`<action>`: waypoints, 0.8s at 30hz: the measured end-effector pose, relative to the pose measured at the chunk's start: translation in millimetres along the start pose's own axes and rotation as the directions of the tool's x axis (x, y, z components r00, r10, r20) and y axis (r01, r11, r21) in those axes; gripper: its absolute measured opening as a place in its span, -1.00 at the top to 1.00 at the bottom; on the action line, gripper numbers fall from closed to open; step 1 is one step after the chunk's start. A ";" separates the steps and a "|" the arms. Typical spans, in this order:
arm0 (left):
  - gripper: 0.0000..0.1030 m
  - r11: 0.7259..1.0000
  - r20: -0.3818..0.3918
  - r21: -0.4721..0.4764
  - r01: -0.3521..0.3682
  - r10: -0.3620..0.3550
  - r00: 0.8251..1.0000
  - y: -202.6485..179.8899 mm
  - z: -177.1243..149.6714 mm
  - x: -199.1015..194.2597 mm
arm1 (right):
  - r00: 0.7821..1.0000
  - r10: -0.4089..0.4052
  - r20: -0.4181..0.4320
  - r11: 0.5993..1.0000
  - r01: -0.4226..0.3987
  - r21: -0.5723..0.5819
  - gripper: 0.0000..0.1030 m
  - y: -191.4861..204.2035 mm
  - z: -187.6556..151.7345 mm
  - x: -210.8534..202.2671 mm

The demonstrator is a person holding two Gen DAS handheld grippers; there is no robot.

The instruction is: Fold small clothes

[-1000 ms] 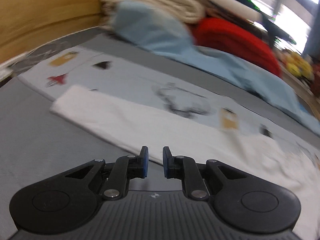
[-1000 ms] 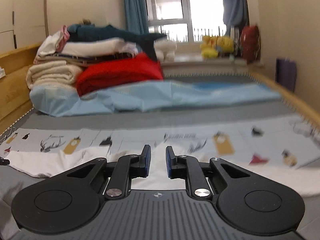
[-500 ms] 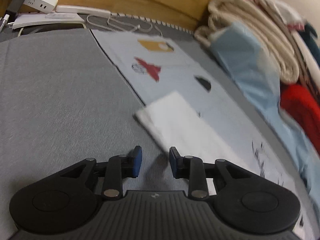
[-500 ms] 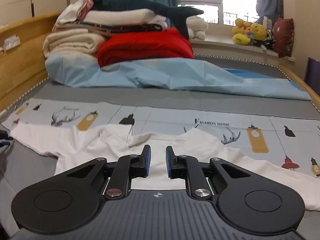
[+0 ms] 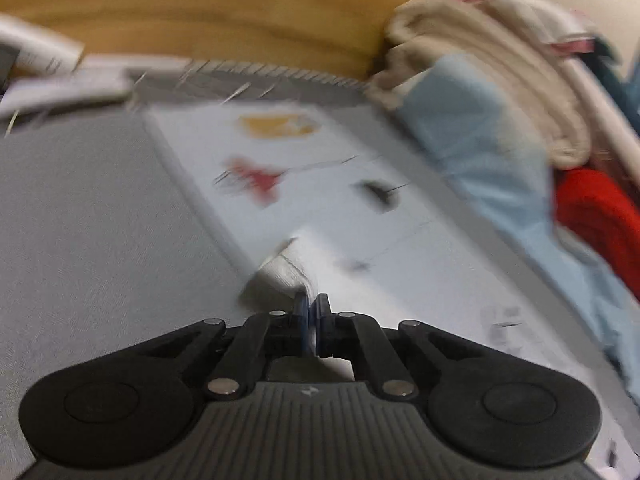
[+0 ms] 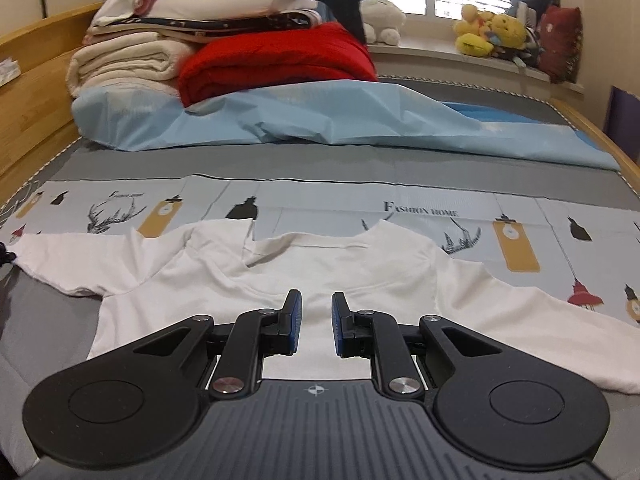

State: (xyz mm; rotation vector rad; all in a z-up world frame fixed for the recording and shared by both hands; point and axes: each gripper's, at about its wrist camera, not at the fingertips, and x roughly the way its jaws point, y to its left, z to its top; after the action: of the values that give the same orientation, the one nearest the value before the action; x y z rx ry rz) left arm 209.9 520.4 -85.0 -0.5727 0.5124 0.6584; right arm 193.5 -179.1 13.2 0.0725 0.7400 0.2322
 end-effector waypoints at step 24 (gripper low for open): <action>0.46 0.518 -0.499 0.410 0.751 -0.562 0.660 -420.2 -242.3 -271.1 | 0.990 -0.109 -0.084 0.927 0.132 0.351 0.68 -87.4 -20.0 -19.1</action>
State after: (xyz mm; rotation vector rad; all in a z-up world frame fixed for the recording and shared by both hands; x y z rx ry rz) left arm 251.7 -19.8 38.3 -0.2233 0.6931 -0.3746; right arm 182.4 -268.8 -1.8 0.3653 0.8409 -0.0207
